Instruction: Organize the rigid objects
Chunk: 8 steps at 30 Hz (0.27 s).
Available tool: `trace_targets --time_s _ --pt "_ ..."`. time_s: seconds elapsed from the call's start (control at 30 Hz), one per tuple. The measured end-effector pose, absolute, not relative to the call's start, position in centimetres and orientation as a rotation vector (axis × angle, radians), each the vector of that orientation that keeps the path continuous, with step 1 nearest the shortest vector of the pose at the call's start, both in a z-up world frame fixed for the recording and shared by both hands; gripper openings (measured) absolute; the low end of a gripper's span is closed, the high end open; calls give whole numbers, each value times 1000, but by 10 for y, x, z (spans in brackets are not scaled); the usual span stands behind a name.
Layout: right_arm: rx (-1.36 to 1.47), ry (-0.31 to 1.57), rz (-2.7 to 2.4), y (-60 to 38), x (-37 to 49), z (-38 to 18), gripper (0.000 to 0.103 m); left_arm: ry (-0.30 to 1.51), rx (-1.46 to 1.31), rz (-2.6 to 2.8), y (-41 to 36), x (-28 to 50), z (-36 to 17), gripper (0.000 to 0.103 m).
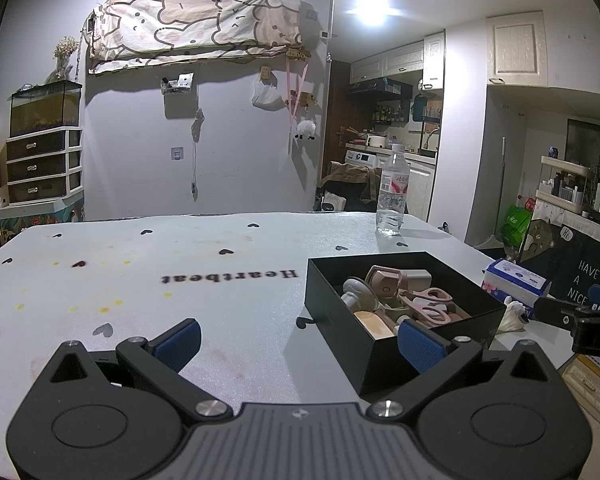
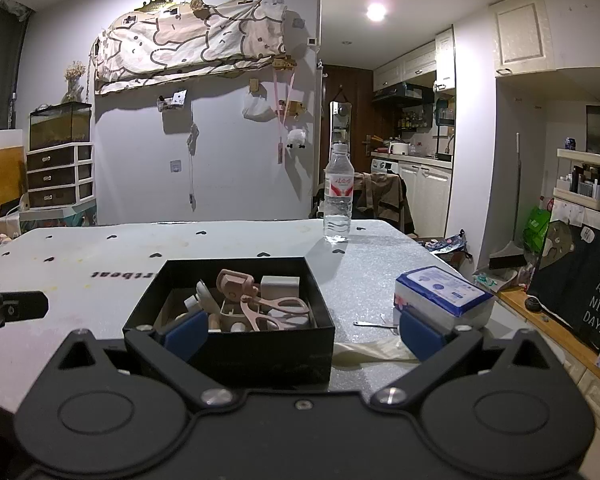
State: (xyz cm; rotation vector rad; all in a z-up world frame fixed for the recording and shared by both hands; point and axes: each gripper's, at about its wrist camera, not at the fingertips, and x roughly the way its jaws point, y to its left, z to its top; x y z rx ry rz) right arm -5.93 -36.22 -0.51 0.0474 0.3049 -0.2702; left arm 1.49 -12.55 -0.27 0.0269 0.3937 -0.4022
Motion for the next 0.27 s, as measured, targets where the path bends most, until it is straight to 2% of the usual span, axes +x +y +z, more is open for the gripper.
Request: trace_targets --time_s 0.27 --pt "46 306 -268 -362 -59 -6 103 395 27 -402 -126 15 -3 103"
